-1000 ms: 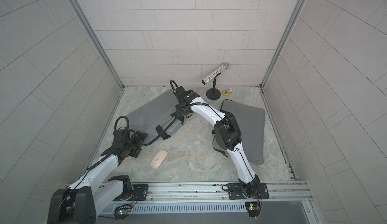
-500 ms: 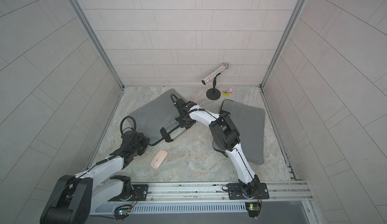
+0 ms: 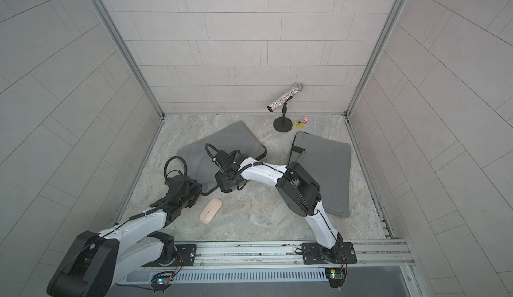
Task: Put the mouse into the laptop bag
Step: Unzip the zipper on the zippered laptop bag.
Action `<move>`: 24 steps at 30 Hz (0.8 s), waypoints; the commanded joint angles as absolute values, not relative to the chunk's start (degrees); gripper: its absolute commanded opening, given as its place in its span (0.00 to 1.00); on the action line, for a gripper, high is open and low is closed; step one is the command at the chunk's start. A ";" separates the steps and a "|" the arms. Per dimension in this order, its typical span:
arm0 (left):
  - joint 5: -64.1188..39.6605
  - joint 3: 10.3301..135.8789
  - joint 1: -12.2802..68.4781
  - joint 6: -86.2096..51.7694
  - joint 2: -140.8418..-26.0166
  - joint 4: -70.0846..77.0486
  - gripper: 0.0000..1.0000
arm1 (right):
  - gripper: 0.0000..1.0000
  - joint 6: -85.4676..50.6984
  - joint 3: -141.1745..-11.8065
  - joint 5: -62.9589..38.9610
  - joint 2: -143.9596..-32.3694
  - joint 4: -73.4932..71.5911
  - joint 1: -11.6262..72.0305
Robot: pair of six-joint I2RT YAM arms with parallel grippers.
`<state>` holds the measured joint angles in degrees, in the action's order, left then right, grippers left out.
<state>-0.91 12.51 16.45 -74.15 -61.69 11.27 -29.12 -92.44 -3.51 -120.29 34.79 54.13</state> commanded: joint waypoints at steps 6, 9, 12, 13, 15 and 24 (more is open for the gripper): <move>-1.47 13.09 18.11 -74.58 -64.54 19.07 0.16 | 0.00 -30.97 -85.54 -7.37 -112.83 29.09 57.14; 0.56 13.10 17.87 -73.65 -62.64 17.19 0.40 | 0.00 -30.24 -84.67 -8.49 -112.59 28.92 56.26; 4.57 13.27 17.71 -72.36 -57.16 12.13 0.67 | 0.00 -30.27 -83.88 -8.71 -112.16 28.39 53.69; 6.88 13.12 17.72 -72.25 -54.84 10.24 0.75 | 0.00 -30.33 -83.89 -8.52 -112.15 28.45 52.50; 8.35 12.91 16.38 -71.50 -50.27 7.13 0.86 | 0.00 -30.04 -84.27 -7.99 -112.21 29.12 50.29; -3.60 18.17 -3.09 -63.00 -47.14 3.21 1.00 | 0.00 -29.60 -82.00 -5.03 -111.30 30.76 44.01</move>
